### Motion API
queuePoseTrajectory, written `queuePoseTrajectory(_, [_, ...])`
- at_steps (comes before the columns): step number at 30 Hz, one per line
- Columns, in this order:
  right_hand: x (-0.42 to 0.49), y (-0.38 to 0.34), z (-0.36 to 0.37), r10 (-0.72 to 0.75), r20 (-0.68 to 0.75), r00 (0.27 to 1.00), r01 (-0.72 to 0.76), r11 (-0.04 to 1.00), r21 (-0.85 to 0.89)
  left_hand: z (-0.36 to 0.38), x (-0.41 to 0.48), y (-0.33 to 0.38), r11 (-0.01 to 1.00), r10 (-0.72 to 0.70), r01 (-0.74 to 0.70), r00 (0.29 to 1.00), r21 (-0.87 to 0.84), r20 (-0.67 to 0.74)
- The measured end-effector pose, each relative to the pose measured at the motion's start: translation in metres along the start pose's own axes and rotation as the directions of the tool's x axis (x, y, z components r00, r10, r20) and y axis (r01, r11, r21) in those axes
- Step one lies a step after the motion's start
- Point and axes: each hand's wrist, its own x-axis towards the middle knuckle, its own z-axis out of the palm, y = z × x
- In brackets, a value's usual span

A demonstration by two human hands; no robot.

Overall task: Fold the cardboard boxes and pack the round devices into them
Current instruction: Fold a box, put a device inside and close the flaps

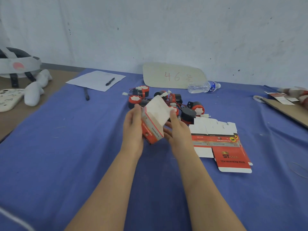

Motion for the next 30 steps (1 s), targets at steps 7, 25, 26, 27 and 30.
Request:
queuePoseTrajectory(7, [-0.006,0.011,0.008,-0.351,0.014,0.936,0.327,0.859,-0.394,0.0,-0.001,-0.015,0.643,0.425,-0.349,0.903,0.681,0.062])
queuePoseTrajectory(25, [-0.001,0.011,-0.003,-0.375,-0.136,0.917,0.211,0.745,-0.633,-0.012,0.004,-0.015,0.652,0.335,-0.098,0.927,0.752,-0.17])
queuePoseTrajectory(26, [-0.002,0.011,-0.002,-0.398,-0.102,0.912,0.22,0.681,-0.698,-0.014,0.005,-0.015,0.659,0.327,-0.068,0.923,0.749,-0.203])
queuePoseTrajectory(27, [-0.002,0.012,-0.002,-0.413,-0.057,0.909,0.224,0.6,-0.768,-0.015,0.007,-0.015,0.675,0.312,-0.038,0.919,0.737,-0.239])
queuePoseTrajectory(30, [-0.005,0.013,-0.002,-0.366,0.056,0.929,0.206,0.384,-0.9,-0.02,0.013,-0.015,0.728,0.211,0.037,0.938,0.685,-0.276])
